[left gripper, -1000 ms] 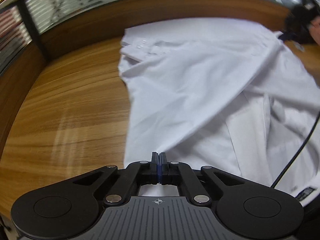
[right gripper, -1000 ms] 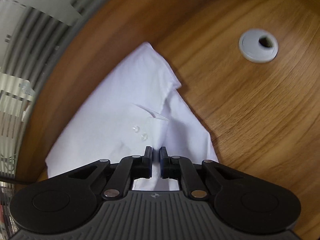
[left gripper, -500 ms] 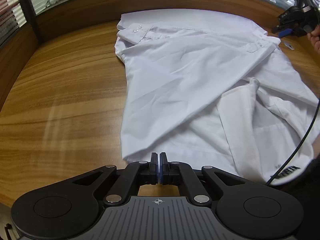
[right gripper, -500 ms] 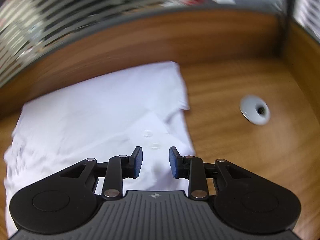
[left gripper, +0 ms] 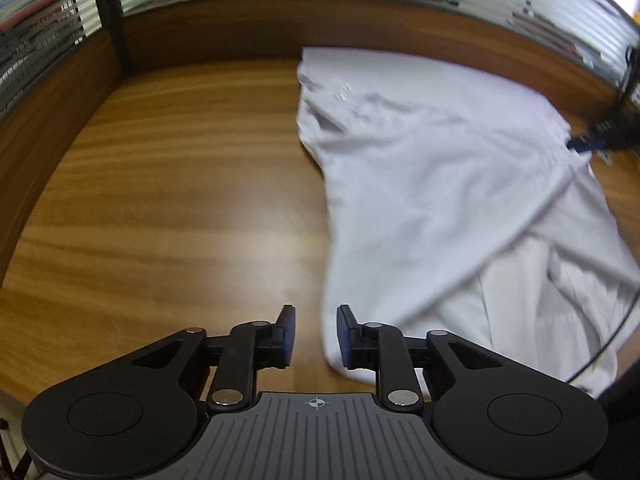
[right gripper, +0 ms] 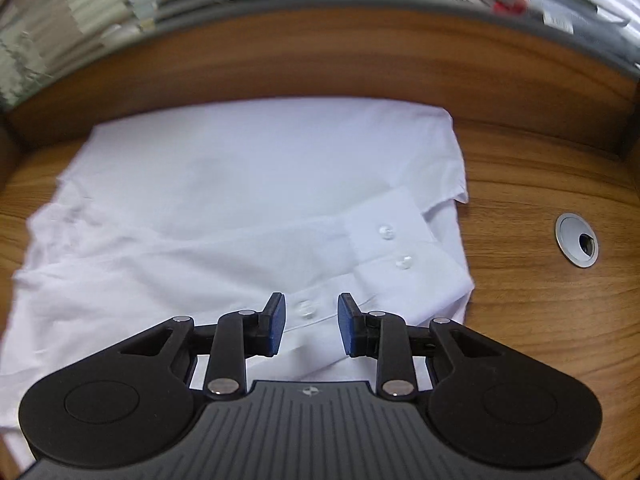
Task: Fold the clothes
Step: 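Release the shirt with both grippers and pull them back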
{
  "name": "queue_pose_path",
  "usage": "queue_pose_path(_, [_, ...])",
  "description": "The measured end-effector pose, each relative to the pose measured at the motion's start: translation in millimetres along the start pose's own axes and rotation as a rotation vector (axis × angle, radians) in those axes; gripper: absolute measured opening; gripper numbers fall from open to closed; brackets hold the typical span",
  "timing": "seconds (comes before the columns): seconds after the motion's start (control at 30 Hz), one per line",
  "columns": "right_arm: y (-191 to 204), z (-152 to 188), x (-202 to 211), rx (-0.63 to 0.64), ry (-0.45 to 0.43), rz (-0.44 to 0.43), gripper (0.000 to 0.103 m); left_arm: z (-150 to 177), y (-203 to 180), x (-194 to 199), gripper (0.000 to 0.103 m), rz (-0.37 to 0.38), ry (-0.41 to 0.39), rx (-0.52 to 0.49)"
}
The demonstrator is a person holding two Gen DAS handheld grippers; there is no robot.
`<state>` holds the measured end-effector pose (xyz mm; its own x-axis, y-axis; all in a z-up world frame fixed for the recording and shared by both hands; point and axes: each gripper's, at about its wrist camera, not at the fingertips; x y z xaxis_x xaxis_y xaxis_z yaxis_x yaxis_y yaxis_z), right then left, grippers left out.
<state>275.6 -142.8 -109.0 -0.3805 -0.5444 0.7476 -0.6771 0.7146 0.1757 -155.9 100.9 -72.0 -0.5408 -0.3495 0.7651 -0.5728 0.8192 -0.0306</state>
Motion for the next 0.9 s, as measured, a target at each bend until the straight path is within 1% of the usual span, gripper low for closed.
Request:
queue_pose_path(0.03, [6,2,9,0.001,-0.004,-0.015,0.033,-8,9,-2,0.037,0.009,-0.004,0.008])
queue_pose_path(0.1, [23,7,29,0.006,-0.015,-0.045,0.033,-27,29,-8,0.045,0.042,-0.005,0.039])
queue_pose_path(0.17, [44,14,49,0.012,-0.029,-0.065,0.033,-45,50,-17,0.047,0.093,0.000,0.057])
queue_pose_path(0.27, [82,27,83,-0.003,-0.051,-0.072,0.033,-74,77,-33,0.050,0.146,-0.007,0.057])
queue_pose_path(0.33, [111,37,98,-0.039,-0.057,-0.079,0.033,-93,95,-44,0.057,0.178,-0.016,0.051])
queue_pose_path(0.43, [160,59,114,-0.091,-0.054,-0.072,0.033,-118,115,-62,0.058,0.214,-0.017,0.021])
queue_pose_path(0.57, [230,92,114,-0.135,-0.045,-0.090,0.034,-142,136,-85,0.060,0.231,-0.023,0.002])
queue_pose_path(0.67, [284,112,102,-0.116,-0.028,-0.066,0.035,-152,147,-96,0.061,0.242,-0.011,0.007])
queue_pose_path(0.77, [330,126,78,-0.083,-0.010,-0.054,0.035,-155,155,-103,0.062,0.244,-0.005,-0.011])
queue_pose_path(0.83, [357,134,62,-0.038,0.007,-0.030,0.035,-155,160,-105,0.062,0.247,0.006,-0.023])
queue_pose_path(0.9, [377,141,48,-0.004,0.022,-0.016,0.038,-154,162,-106,0.062,0.257,0.009,-0.035])
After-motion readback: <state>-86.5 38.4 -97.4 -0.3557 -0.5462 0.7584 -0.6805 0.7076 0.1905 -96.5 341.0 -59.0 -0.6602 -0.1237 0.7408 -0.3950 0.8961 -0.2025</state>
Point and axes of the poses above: each gripper's, at about its wrist camera, not at the fingertips, and x roughly against the way its jaws point, y to its left, z to its underside, and after that the axes turned 8 degrees about -y, right-handed
